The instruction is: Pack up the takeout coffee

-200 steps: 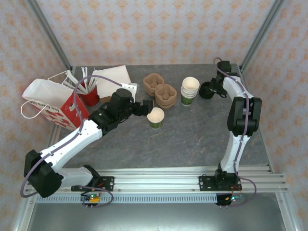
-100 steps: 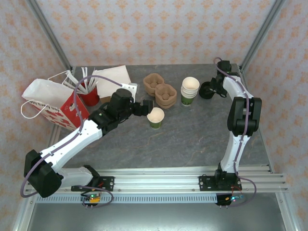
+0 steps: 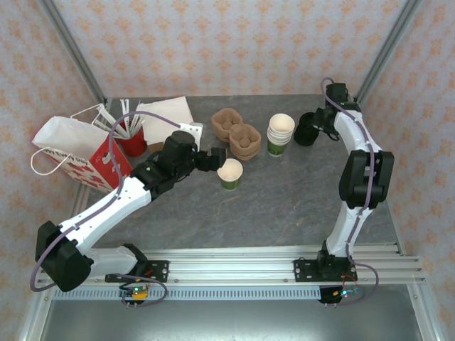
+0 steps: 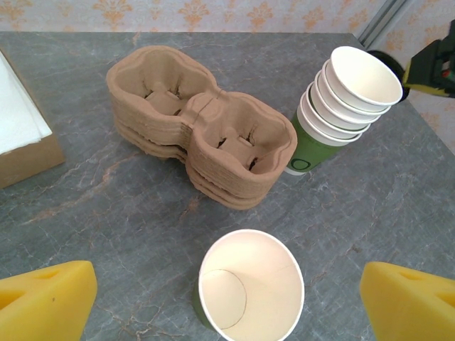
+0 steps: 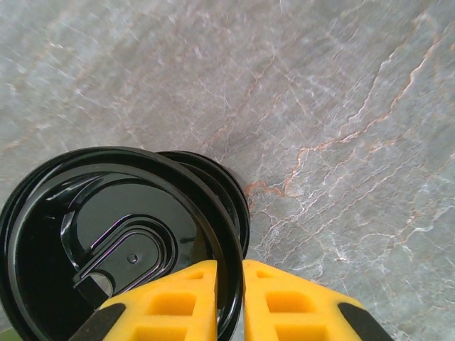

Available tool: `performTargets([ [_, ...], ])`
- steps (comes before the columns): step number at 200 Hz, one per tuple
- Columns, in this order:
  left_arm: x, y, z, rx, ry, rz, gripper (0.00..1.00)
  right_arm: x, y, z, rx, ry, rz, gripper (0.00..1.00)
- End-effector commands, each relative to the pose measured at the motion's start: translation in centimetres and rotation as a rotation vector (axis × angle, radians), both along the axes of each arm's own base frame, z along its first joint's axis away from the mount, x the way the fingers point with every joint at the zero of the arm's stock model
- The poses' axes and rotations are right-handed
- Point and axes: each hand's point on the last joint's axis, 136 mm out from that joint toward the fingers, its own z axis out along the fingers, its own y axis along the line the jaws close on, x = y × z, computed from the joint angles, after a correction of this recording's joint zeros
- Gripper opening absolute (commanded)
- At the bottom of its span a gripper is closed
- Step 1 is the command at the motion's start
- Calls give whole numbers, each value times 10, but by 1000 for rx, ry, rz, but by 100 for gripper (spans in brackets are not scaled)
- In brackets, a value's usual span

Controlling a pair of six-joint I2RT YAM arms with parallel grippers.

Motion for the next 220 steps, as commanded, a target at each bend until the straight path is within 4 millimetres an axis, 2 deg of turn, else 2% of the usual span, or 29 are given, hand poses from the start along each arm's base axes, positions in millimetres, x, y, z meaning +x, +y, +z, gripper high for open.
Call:
performTargets([
  [1, -6, -2, 8, -23, -6, -8, 96, -22, -1, 35, -9, -44, -20, 16],
  [20, -11, -7, 22, -62, -19, -23, 95, -42, 7, 61, -20, -101, -13, 16],
  [39, -17, -18, 36, -108, -30, -46, 95, -66, 23, 89, -43, -162, 20, 16],
  [64, -21, -35, 45, -160, 1, -79, 95, -97, 54, 125, -67, -247, 91, 16],
  [84, -21, -49, 58, -207, 9, -106, 94, -116, 91, 146, -59, -315, 189, 16],
  [117, -15, -79, 75, -278, 52, -192, 93, -137, 158, 155, 10, -382, 377, 16],
  [139, -7, -95, 76, -291, 92, -221, 92, -146, 189, 157, 78, -436, 459, 16],
  [171, 8, -111, 75, -354, 143, -233, 90, -153, 211, 161, 140, -479, 525, 16],
  [220, 24, -121, 65, -370, 168, -225, 71, -158, 227, 159, 220, -507, 573, 16],
])
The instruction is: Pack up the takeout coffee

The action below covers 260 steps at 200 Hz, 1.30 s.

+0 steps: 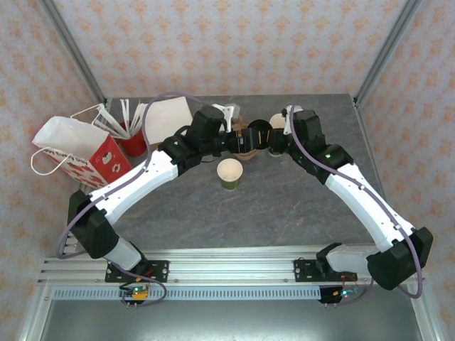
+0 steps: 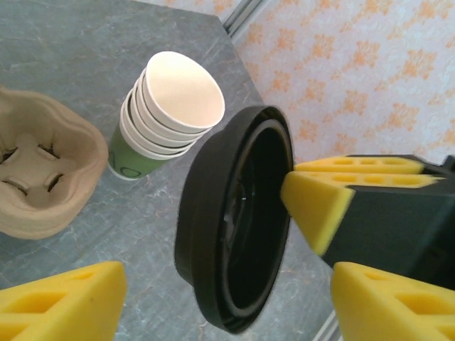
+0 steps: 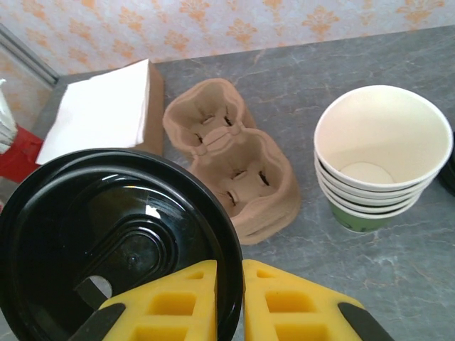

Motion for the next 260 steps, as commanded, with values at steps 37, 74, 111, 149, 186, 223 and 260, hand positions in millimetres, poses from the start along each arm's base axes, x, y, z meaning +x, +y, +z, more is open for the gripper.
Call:
performTargets([
  [37, 10, -9, 16, -73, -19, -4, 58, -4, 18, 18, 117, -70, 63, 16],
  [74, 17, -7, 16, -73, -43, 32, 36, -4, 19, 13, 130, -62, 56, 16],
  [111, 19, 7, 15, -5, -110, 65, 20, -5, 18, 14, 137, -40, 43, 23],
  [149, 23, 47, 20, 225, -309, 149, 17, -25, -1, 41, 171, 39, -47, 54],
  [186, 12, 86, 39, 364, -636, 256, 18, -35, 38, 81, 637, 185, -20, 61],
  [223, 2, 100, 47, 447, -853, 273, 20, -29, 71, 104, 911, 292, 8, 62],
  [260, -2, 101, 48, 559, -977, 257, 21, -25, 101, 104, 997, 370, 28, 63],
])
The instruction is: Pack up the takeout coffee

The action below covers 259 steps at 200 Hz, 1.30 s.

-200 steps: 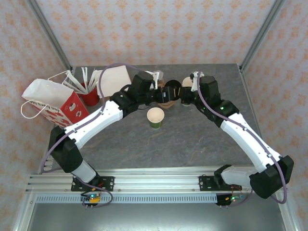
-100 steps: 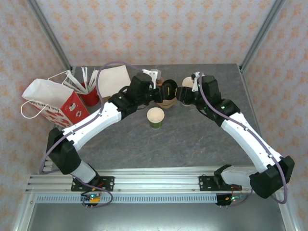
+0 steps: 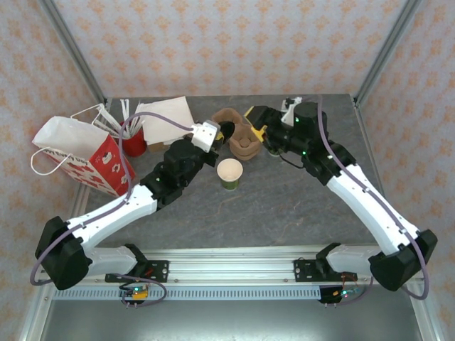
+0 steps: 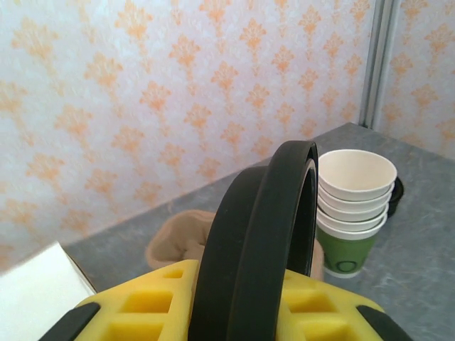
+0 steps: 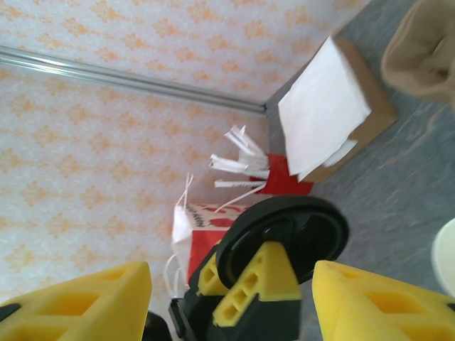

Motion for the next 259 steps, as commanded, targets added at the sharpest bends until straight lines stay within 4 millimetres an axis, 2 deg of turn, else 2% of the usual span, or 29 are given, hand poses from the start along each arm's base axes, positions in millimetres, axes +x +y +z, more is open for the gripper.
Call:
performTargets([
  [1, -2, 6, 34, 60, -193, 35, 21, 0, 22, 18, 156, 53, 36, 63],
  [18, -6, 7, 39, 73, -227, 26, 21, 4, 34, 12, 178, 89, 48, 63],
  [43, -11, 2, 34, 129, -248, -9, 21, 6, 49, 10, 191, 100, 80, 61],
  [72, -12, -1, 29, 170, -256, -25, 22, 11, 55, 3, 196, 114, 79, 56],
  [119, -10, -1, 23, 208, -247, -19, 22, 16, 59, -6, 196, 127, 77, 35],
  [180, -13, -2, 8, 232, -201, -38, 29, 22, 57, -14, 200, 125, 45, 18],
  [209, -19, -12, -1, 205, -118, -115, 42, 28, 51, -19, 191, 111, 31, 14],
  [225, -26, -20, -3, 164, -51, -178, 49, 32, 41, -22, 143, 76, 31, 13],
  [259, -38, -21, 4, -64, 132, -280, 56, 34, 7, -38, -74, -3, 128, 13],
])
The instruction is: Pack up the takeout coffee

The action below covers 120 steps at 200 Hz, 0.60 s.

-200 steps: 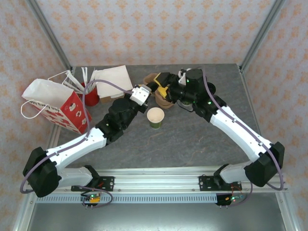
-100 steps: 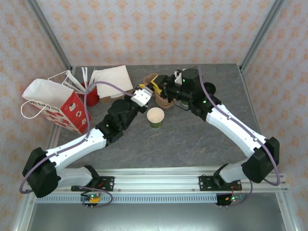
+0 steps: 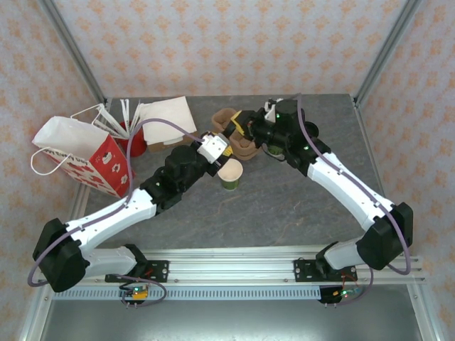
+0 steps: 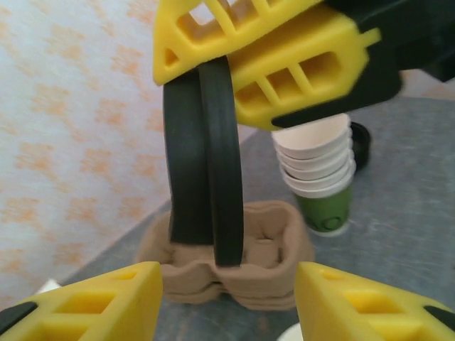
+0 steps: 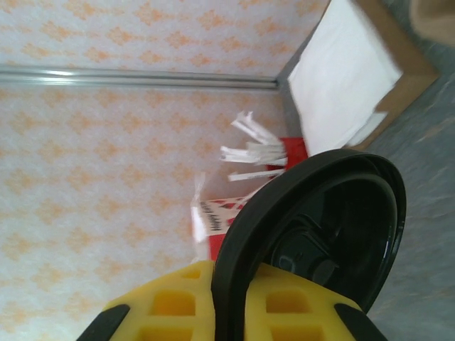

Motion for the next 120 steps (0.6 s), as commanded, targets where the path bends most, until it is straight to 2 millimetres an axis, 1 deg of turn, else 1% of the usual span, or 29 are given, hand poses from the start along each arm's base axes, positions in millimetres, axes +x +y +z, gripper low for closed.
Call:
performTargets([
  [1, -15, 0, 23, -207, 156, -88, 56, -4, -22, -3, -148, -104, 104, 13],
  [16, -13, 9, 26, -303, 249, -104, 64, -10, -33, -5, -183, -146, 180, 13],
  [27, -12, 11, 29, -368, 305, -140, 71, -16, -36, -3, -175, -169, 233, 13],
  [45, -17, 2, 42, -452, 369, -263, 77, -29, -29, 13, -132, -246, 325, 13],
  [56, -19, -4, 48, -479, 408, -322, 79, -37, -25, 26, -111, -294, 383, 13],
  [76, -22, -13, 57, -491, 474, -410, 81, -54, -23, 38, -120, -348, 464, 14],
  [97, -27, -17, 56, -443, 506, -452, 86, -68, -25, 47, -127, -390, 500, 14],
  [120, -29, -21, 56, -417, 513, -494, 92, -75, -23, 54, -92, -400, 533, 14],
])
